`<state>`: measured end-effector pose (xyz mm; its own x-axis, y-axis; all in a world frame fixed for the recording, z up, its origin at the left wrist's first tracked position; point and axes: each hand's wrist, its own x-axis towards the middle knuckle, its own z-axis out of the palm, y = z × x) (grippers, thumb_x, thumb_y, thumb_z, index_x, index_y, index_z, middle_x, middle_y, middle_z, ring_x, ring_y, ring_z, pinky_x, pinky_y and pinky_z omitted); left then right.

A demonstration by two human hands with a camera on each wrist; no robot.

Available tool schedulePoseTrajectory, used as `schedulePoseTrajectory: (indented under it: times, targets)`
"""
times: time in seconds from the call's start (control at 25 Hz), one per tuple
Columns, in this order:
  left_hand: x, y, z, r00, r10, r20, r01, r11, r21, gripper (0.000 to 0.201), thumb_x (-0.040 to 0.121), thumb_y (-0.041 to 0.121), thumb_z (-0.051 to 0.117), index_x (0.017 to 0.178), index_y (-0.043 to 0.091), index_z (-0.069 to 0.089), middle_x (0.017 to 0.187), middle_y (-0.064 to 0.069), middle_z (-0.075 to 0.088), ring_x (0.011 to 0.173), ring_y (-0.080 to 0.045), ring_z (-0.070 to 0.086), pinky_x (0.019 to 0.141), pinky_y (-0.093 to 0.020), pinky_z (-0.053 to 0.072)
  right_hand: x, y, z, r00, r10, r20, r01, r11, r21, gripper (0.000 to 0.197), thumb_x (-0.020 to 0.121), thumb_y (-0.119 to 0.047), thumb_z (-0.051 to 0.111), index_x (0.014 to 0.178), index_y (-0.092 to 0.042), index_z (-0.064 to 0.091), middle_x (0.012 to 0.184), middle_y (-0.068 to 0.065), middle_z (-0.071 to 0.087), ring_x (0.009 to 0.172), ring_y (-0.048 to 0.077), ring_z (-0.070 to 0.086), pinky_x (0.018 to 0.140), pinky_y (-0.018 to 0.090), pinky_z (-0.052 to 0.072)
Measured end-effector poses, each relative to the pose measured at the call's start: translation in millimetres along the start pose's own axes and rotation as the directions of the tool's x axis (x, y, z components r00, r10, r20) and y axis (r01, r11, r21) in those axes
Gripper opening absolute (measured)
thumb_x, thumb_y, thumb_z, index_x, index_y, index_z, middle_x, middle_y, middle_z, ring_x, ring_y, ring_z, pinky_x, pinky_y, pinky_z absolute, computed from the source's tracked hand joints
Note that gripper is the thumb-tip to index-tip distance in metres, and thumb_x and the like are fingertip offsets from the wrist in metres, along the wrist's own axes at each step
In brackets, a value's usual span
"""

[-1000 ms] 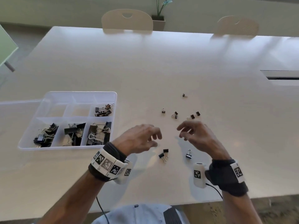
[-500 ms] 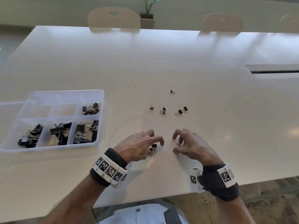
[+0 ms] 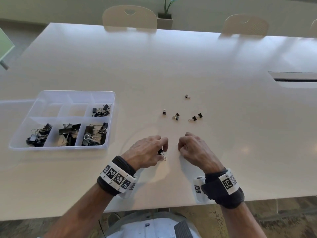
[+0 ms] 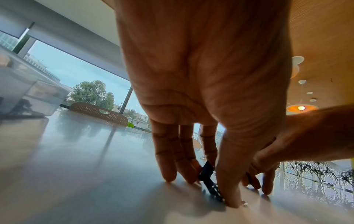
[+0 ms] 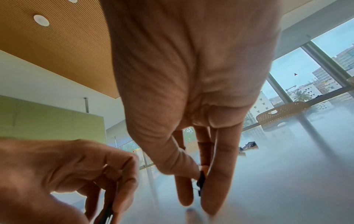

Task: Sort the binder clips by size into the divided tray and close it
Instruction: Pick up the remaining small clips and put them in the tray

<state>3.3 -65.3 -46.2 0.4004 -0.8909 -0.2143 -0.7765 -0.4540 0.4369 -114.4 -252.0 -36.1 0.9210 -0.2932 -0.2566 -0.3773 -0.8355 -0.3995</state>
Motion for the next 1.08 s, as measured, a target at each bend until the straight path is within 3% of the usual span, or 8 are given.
schedulePoseTrajectory:
  times: [0.16, 0.32, 0.48, 0.6, 0.76, 0.92, 1.0, 1.08]
  targets:
    - [-3.8, -3.6, 0.3, 1.0, 0.011, -0.006, -0.012, 0.999, -0.038, 0.026, 0.094, 0.032, 0.075, 0.117, 0.031, 0.062, 0.106, 0.012, 0.055, 0.089, -0.008, 0.055, 0.077, -0.025, 0.045, 4.3, -7.6, 5.6, 0.998, -0.068, -0.01, 0.068, 0.997, 0.024, 0.02, 0.091, -0.01, 0.06, 0.087, -0.02, 0.076, 0.099, -0.007, 0.061, 0.086, 0.018, 0.065, 0.079, 0.031, 0.053]
    - [-5.0, -15.7, -2.0, 1.0, 0.001, -0.015, -0.002, 0.996, -0.091, 0.017, 0.087, 0.029, 0.082, 0.101, 0.025, 0.074, 0.096, 0.01, 0.058, 0.084, -0.009, 0.056, 0.076, -0.022, 0.043, 3.5, -13.3, 9.4, 0.993, -0.119, 0.003, 0.118, 0.991, 0.066, 0.015, 0.091, -0.015, 0.067, 0.09, -0.024, 0.079, 0.096, -0.011, 0.059, 0.083, 0.011, 0.064, 0.078, 0.025, 0.051]
    - [-10.0, -23.7, -5.4, 0.998, 0.006, -0.067, -0.016, 0.987, -0.161, 0.013, 0.082, 0.024, 0.086, 0.087, 0.023, 0.074, 0.085, 0.012, 0.065, 0.078, -0.006, 0.062, 0.075, -0.025, 0.051, 6.8, -21.4, 12.8, 0.99, -0.138, 0.01, 0.138, 0.989, 0.056, 0.015, 0.092, -0.015, 0.066, 0.093, -0.023, 0.079, 0.097, -0.012, 0.059, 0.084, 0.01, 0.063, 0.076, 0.02, 0.046]
    - [-15.3, -28.7, -10.2, 0.993, -0.016, -0.119, -0.004, 0.986, -0.165, 0.014, 0.081, 0.019, 0.086, 0.084, 0.026, 0.074, 0.076, 0.016, 0.068, 0.071, -0.001, 0.063, 0.068, -0.018, 0.047, 13.1, -28.9, 14.6, 0.988, -0.153, 0.009, 0.152, 0.987, 0.061, 0.018, 0.092, -0.013, 0.065, 0.093, -0.024, 0.08, 0.099, -0.011, 0.06, 0.086, 0.01, 0.065, 0.079, 0.023, 0.05]
    - [-30.8, -37.1, -38.4, 0.976, -0.07, -0.207, 0.037, 0.986, -0.161, 0.011, 0.083, 0.023, 0.084, 0.088, 0.028, 0.076, 0.084, 0.014, 0.076, 0.075, -0.003, 0.068, 0.071, -0.021, 0.053, 28.2, -51.9, 11.0, 0.978, -0.203, -0.041, 0.206, 0.976, 0.071, 0.018, 0.094, -0.012, 0.067, 0.093, -0.025, 0.079, 0.096, -0.011, 0.06, 0.085, 0.013, 0.066, 0.08, 0.03, 0.054]
    - [-47.5, -63.5, -87.0, 0.938, -0.156, -0.309, 0.1, 0.976, -0.192, 0.01, 0.081, 0.023, 0.086, 0.086, 0.026, 0.078, 0.075, 0.016, 0.072, 0.068, 0.004, 0.065, 0.068, -0.013, 0.047, 57.6, -90.4, -1.0, 0.953, -0.269, -0.143, 0.282, 0.956, 0.08, 0.021, 0.093, -0.006, 0.067, 0.092, -0.024, 0.079, 0.094, -0.01, 0.061, 0.083, 0.012, 0.066, 0.078, 0.033, 0.056]
    - [-59.2, -85.3, -111.8, 0.893, -0.251, -0.372, 0.173, 0.957, -0.231, 0.011, 0.078, 0.022, 0.088, 0.083, 0.025, 0.079, 0.07, 0.017, 0.071, 0.064, 0.006, 0.065, 0.062, -0.006, 0.042, 75.4, -122.0, -9.6, 0.927, -0.32, -0.193, 0.34, 0.937, 0.077, 0.023, 0.091, -0.003, 0.067, 0.091, -0.023, 0.079, 0.094, -0.008, 0.062, 0.082, 0.015, 0.067, 0.076, 0.035, 0.056]
    - [-72.9, -108.5, -135.7, 0.832, -0.347, -0.432, 0.26, 0.933, -0.249, 0.01, 0.078, 0.023, 0.088, 0.084, 0.023, 0.081, 0.075, 0.013, 0.076, 0.067, 0.0, 0.069, 0.064, -0.008, 0.045, 92.1, -162.4, -18.8, 0.893, -0.39, -0.224, 0.416, 0.906, 0.08, 0.023, 0.09, -0.002, 0.068, 0.091, -0.023, 0.076, 0.092, -0.005, 0.066, 0.081, 0.018, 0.068, 0.074, 0.034, 0.055]
